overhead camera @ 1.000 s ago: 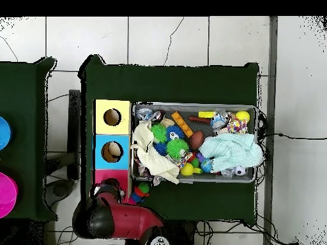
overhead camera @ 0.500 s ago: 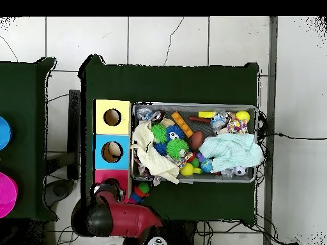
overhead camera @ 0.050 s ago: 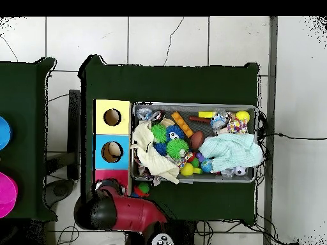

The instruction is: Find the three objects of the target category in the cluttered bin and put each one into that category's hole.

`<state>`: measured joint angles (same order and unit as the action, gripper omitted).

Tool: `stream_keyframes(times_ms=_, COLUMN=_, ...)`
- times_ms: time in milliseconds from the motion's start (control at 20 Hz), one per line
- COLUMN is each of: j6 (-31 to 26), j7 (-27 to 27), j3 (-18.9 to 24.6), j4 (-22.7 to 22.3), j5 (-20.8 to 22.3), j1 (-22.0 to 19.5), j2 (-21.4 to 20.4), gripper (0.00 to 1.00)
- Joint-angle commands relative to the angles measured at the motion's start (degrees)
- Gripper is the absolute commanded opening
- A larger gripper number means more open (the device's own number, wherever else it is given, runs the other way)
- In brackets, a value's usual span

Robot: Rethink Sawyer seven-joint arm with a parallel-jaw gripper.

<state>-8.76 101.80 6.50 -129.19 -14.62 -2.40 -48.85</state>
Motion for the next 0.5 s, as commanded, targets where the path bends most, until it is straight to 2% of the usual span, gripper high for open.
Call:
stream_keyframes(times_ms=50, j6=-7.9, j7=3.9, j3=-0.9, j4=9.1, j5=1.2, j1=-6.2, j2=-1.4, gripper=1.00)
stream_keyframes(times_ms=500, j6=-12.2, j7=1.1, j3=1.7, j4=9.5, j5=4.2, j1=-10.6, j2=-3.2, gripper=1.00)
